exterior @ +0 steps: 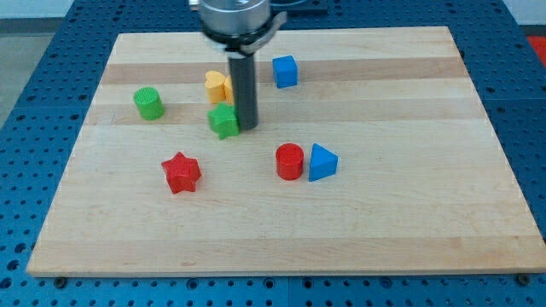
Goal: Nudge the green star to left
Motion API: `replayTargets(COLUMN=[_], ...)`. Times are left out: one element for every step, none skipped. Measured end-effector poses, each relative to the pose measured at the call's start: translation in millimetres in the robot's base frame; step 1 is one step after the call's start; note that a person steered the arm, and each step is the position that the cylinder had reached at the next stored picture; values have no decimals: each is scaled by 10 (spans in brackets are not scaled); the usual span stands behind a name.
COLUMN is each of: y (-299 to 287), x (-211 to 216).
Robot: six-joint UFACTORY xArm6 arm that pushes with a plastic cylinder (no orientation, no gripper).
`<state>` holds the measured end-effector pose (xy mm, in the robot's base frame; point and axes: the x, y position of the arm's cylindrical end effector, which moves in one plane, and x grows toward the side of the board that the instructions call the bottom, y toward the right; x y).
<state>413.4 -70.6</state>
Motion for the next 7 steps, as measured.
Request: replayTargets(y=[-411,-793,-917,-937,-961,-1108,-1305], x=[77,79,111,232,348,370,370])
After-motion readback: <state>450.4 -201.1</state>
